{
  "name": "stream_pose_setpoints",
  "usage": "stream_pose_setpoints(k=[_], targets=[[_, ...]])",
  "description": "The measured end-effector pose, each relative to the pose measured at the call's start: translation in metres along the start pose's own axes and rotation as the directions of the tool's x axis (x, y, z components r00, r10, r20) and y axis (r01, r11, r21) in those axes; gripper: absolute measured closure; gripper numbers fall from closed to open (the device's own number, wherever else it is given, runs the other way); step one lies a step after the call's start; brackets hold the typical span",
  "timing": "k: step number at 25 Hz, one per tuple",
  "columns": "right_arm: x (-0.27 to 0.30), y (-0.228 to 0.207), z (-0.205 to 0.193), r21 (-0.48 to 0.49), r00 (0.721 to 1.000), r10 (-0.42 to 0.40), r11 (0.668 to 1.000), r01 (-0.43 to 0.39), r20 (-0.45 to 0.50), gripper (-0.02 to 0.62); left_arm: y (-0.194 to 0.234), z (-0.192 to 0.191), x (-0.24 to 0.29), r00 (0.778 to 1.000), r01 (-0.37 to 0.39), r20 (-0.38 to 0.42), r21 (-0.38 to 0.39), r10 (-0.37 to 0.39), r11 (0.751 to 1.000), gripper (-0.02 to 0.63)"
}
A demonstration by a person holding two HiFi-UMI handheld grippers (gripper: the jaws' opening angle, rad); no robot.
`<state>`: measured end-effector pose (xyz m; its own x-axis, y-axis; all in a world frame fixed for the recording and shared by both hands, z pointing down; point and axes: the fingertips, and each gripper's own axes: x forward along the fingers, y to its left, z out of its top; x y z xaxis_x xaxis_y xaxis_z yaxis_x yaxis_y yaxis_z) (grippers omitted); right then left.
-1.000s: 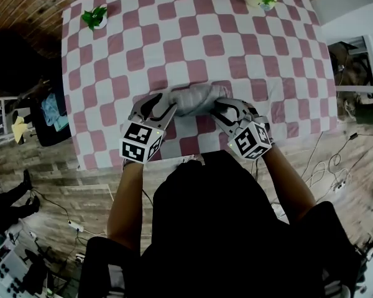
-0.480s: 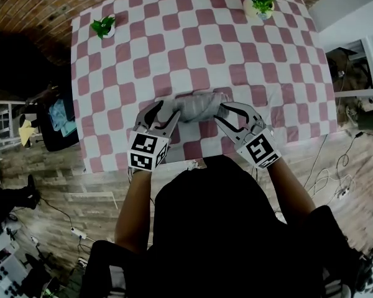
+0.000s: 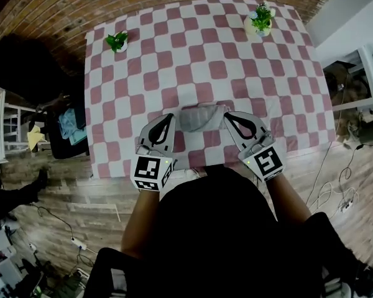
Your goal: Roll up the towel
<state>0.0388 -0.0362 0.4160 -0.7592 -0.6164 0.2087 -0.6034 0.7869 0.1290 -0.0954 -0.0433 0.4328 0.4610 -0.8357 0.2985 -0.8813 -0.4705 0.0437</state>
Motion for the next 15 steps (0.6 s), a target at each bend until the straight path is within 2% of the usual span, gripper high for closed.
stream_pose_setpoints(k=[4,12,15], targets=[[-0.009,-0.003,0.035,-0.031,0.994,-0.053,0.998,0.056,0.092,0.598,-0.001,0.028,-0.014,0.997,-0.01,0.073,0.021,0.008,1.0,0.611],[-0.021,-0.02,0.076,-0.005,0.972,-0.158,0.987,0.161,0.172,0.597,0.006,0.07,-0.036,0.983,-0.051,0.179,0.059,0.04,0.997,0.611],[-0.027,-0.029,0.086,-0.034,0.958,-0.188,0.979,0.199,0.218,0.597,0.007,0.08,-0.042,0.979,-0.063,0.199,0.07,0.048,0.996,0.611]])
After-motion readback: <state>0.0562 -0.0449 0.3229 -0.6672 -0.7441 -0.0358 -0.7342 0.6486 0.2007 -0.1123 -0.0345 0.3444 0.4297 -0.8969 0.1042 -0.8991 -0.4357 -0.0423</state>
